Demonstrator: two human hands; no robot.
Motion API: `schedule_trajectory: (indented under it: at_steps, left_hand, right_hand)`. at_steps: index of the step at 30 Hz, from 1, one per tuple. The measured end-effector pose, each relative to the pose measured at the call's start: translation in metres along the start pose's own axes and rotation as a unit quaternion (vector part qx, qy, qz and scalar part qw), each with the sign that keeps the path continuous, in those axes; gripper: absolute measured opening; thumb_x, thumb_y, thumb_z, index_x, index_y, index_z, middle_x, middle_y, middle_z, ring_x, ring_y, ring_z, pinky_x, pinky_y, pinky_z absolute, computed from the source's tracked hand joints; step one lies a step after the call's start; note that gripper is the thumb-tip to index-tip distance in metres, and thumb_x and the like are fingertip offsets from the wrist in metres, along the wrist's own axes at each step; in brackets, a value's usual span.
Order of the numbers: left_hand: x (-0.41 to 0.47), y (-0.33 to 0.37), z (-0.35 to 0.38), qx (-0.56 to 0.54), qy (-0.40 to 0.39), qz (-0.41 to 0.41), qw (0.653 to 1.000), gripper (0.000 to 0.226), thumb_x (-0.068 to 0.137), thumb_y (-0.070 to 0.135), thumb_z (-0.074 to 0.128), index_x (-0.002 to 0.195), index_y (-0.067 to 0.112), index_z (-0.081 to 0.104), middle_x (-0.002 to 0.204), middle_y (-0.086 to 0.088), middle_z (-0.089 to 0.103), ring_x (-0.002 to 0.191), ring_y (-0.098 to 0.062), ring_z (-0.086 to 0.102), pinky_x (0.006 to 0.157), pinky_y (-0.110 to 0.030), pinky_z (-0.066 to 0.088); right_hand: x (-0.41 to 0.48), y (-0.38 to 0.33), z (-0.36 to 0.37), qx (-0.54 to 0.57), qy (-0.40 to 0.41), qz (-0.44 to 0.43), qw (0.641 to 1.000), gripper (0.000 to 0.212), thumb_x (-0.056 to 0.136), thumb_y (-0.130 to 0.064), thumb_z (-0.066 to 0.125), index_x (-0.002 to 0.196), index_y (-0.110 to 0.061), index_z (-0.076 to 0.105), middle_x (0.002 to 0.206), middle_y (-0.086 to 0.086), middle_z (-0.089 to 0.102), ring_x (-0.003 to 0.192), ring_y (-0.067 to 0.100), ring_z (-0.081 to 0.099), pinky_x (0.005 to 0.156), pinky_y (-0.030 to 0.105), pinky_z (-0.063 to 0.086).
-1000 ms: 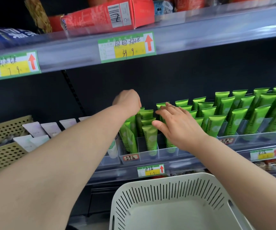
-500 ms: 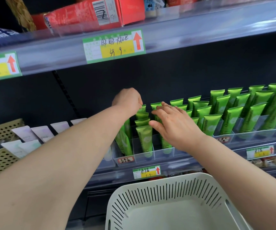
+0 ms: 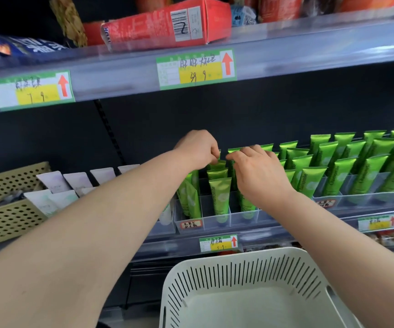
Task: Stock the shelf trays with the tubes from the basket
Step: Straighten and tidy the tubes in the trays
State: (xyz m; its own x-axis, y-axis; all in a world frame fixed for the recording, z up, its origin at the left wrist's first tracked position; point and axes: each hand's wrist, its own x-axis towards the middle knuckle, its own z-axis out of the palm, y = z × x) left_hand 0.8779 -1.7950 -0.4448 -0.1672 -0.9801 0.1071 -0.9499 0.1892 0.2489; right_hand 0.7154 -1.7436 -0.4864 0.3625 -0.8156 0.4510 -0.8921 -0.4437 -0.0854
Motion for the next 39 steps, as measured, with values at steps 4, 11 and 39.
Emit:
schedule_trajectory:
  at_steps: [4,11,39]
  left_hand:
    - [0.002,0.001,0.006,0.013,0.005,-0.011,1.000,0.004,0.081,0.024,0.077,0.085,0.026,0.077,0.089,0.010,0.070,0.088,-0.016,0.063,0.071,-0.027,0.048]
    - [0.000,0.000,0.004,0.003,-0.008,-0.018,1.000,0.003,0.082,0.024,0.077,0.085,0.025,0.077,0.092,0.006,0.070,0.088,-0.018,0.064,0.078,-0.032,0.054]
    - [-0.058,-0.055,-0.029,-0.043,0.046,-0.037,0.997,0.020,0.085,0.015,0.070,0.101,0.024,0.075,0.090,0.010,0.066,0.098,-0.014,0.064,0.090,-0.036,0.053]
  right_hand:
    - [0.000,0.003,0.000,-0.001,-0.001,-0.005,1.000,0.035,0.094,-0.014,0.044,0.125,-0.018,0.058,0.113,0.004,0.064,0.109,0.028,0.052,0.086,0.041,0.039]
    - [0.001,-0.002,0.001,-0.006,-0.007,-0.014,1.000,0.034,0.095,-0.018,0.043,0.127,-0.020,0.055,0.117,0.002,0.062,0.113,0.026,0.049,0.086,0.039,0.038]
    - [0.013,-0.072,0.017,-0.084,-0.039,-0.060,0.994,0.022,0.060,-0.009,0.081,0.068,-0.025,0.068,0.058,-0.007,0.062,0.085,0.024,0.056,0.088,0.049,0.043]
